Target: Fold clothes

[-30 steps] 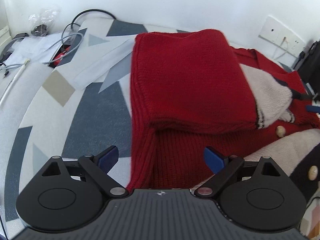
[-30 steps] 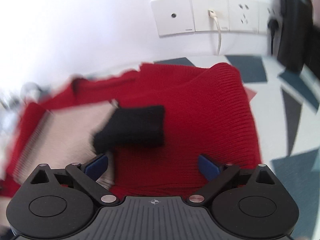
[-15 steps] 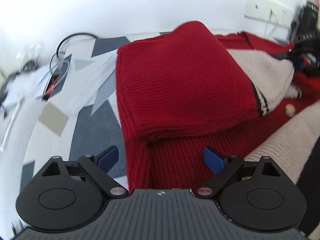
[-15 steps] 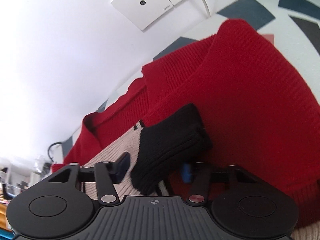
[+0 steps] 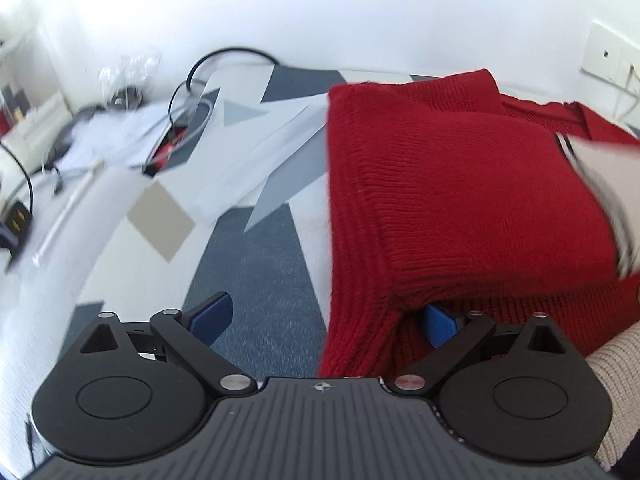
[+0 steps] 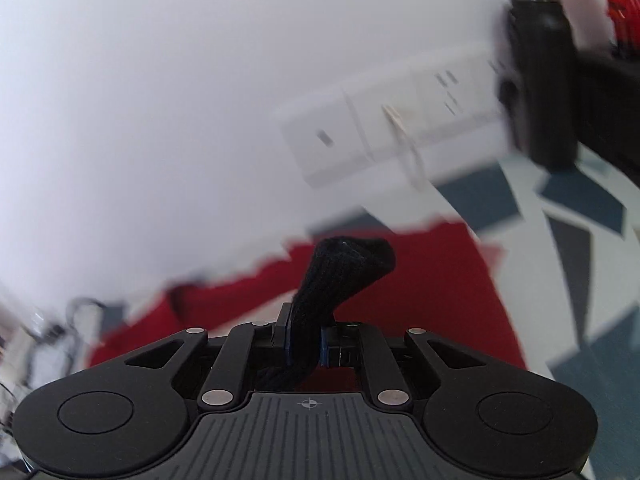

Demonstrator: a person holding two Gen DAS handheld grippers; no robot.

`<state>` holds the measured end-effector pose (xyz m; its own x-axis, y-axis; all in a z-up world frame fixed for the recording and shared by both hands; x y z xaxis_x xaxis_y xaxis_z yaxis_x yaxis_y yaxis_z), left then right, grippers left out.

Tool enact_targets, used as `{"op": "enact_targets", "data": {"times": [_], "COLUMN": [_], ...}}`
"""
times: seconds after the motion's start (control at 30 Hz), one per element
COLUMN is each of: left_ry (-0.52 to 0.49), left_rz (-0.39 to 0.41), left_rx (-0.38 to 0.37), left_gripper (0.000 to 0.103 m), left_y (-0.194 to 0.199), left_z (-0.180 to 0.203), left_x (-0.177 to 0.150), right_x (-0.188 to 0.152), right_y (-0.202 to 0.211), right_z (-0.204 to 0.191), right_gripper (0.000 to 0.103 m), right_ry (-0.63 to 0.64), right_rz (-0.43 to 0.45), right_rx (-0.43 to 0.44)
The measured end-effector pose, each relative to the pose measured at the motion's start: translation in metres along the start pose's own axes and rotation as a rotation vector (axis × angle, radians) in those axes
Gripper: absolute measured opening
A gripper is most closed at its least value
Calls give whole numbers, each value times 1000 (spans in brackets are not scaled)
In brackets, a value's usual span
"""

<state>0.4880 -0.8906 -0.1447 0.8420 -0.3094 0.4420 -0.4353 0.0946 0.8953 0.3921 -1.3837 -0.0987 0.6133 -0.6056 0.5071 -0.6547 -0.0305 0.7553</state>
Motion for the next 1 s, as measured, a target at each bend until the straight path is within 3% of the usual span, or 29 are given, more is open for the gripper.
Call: {"op": "enact_targets", "data": {"times": [0.1,0.13,0.23,0.4,0.53,0.57,0.63,0.7,0.83,1.0], "left_ry": [25,28,36,14,41,54,86,120,157,183], "left_rz": [-12,-13,-15,13,16,13,10,12,14,-9], "left_rx": [-23,-27,-37,-34,-19,-17,-24,-38,-41,-42], "left_gripper": [99,99,99,99,99,99,98,94,93,97], "left_y": [-1,-1,0,4,2,1,1,2,2,-1], "left_z": [-5,-5,-7,-2,-2,-3,-6,-10,-15,-15], "left_x": [-1,-1,-2,-5,-5,-6,-7,-9,-12,-11], "right_x": [-21,-26,-28,-9,5,7,8,13,30,35], "right_y": [-17,-18,-11,-4,-22,-28,-39,-44,-44,-64], "right_z": [24,26,33,58,56,51,34,21,8,2], "right_gripper": [17,28,45,46,49,48,18,12,11,11], "right_ry": [-11,13,2,-125,-57,-19,122,184,180,248], "right_rz": [-113,-106,-70,-49,-100,-109,-109,-93,-24,-79], "right_rx": [-43,-47,-83,-21,-50,-73,-157,-178,-140,-179]}}
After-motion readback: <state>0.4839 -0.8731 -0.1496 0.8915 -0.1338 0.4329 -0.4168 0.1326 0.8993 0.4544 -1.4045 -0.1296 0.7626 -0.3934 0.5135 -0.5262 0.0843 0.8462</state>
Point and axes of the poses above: each gripper's, at about its wrist camera, not at the fingertips, and y roughly against the way its jaws point, z to its right, x to its top, the point moved 1 cm from there along -y, roughly the way its jaws point, and after that the axes turned 11 degrees about -z, right-handed, at the moved point
